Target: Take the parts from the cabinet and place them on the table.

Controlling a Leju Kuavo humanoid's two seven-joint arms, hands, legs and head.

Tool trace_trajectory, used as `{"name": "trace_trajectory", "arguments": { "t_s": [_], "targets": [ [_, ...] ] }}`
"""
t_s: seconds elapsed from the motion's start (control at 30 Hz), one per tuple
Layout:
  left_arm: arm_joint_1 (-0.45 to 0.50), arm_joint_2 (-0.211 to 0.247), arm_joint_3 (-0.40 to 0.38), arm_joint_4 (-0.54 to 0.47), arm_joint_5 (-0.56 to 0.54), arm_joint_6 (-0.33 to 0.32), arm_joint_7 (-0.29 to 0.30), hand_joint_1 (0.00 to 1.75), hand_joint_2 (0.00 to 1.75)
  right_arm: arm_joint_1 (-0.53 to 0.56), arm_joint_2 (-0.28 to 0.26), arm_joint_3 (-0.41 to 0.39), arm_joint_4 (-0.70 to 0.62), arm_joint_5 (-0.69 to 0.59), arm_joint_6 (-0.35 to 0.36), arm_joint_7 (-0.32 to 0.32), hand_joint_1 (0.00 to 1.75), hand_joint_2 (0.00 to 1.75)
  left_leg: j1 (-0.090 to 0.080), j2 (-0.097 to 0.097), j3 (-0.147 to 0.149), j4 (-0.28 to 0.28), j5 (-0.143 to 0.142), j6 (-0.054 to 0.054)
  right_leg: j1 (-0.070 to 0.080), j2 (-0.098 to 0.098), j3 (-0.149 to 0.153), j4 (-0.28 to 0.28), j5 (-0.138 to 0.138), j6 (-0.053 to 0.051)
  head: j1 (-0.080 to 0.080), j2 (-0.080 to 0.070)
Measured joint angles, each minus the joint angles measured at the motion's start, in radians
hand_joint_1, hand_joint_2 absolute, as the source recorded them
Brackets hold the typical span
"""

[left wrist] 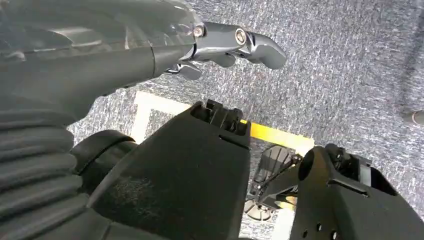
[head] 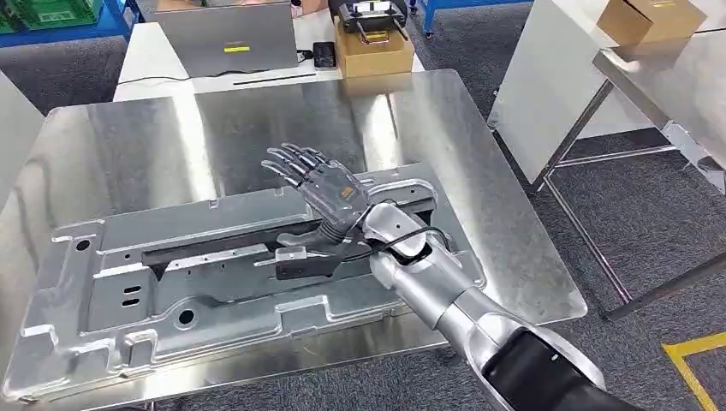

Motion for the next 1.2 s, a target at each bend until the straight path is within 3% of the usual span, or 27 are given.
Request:
{"name": "trace_trajectory", "arguments": {
  "t_s": [0.37, 0.47, 0.53, 0.57, 0.73, 0.97, 1.2],
  "targets": [
    [0.003, 0.0, -0.003, -0.001, 0.034, 0.006, 0.006, 0.0, 0.0, 0.0, -0.011, 0.002, -0.005, -0.007, 0.011, -0.004, 0.0, 0.0, 0.0, 0.0, 0.0, 0.0, 0.0, 0.0, 0.0, 0.0, 0.0, 0.0, 0.0, 0.0, 0.0, 0.0],
    [0.004, 0.001, -0.003, -0.001, 0.055, 0.013, 0.008, 0.0, 0.0, -0.001, -0.016, -0.01, -0.055, -0.121, 0.113, 0.001, 0.0, 0.0, 0.0, 0.0, -0.001, 0.0, 0.0, 0.0, 0.0, 0.0, 0.0, 0.0, 0.0, 0.0, 0.0, 0.0],
    [0.007, 0.002, -0.003, -0.001, 0.074, 0.023, 0.008, 0.0, 0.0, -0.013, -0.02, -0.019, -0.112, -0.213, 0.234, 0.044, 0.0, 0.0, 0.0, 0.0, -0.001, 0.0, 0.0, 0.0, 0.0, 0.0, 0.0, 0.0, 0.0, 0.0, 0.0, 0.0],
    [0.009, 0.003, -0.002, -0.001, 0.08, 0.026, 0.008, 0.0, 0.0, -0.023, -0.026, -0.021, -0.144, -0.234, 0.262, 0.064, 0.0, 0.0, 0.0, 0.0, -0.001, 0.0, 0.0, 0.0, 0.0, 0.0, 0.0, 0.0, 0.0, 0.0, 0.0, 0.0],
    [0.016, 0.006, 0.005, -0.001, 0.095, 0.031, 0.016, 0.0, 0.0, -0.064, -0.055, -0.032, -0.291, -0.177, 0.21, 0.124, 0.0, 0.0, 0.0, 0.0, -0.001, 0.0, 0.0, 0.0, 0.0, 0.0, -0.001, 0.0, 0.0, 0.0, 0.0, 0.0],
    [0.016, 0.006, 0.006, -0.001, 0.107, 0.012, 0.076, 0.0, 0.0, -0.042, -0.085, -0.027, -0.449, -0.062, 0.112, 0.125, 0.0, 0.0, 0.0, 0.0, -0.001, 0.0, 0.0, 0.0, 0.0, 0.0, -0.001, 0.0, 0.0, 0.0, 0.0, 0.0],
    [0.013, 0.005, 0.008, -0.001, 0.116, 0.003, 0.125, 0.0, 0.0, -0.017, -0.093, -0.002, -0.604, -0.003, 0.096, 0.138, 0.0, 0.0, 0.0, 0.0, -0.001, 0.0, 0.0, 0.0, 0.0, 0.0, -0.001, 0.0, 0.0, 0.0, 0.0, 0.0]
  ]
}}
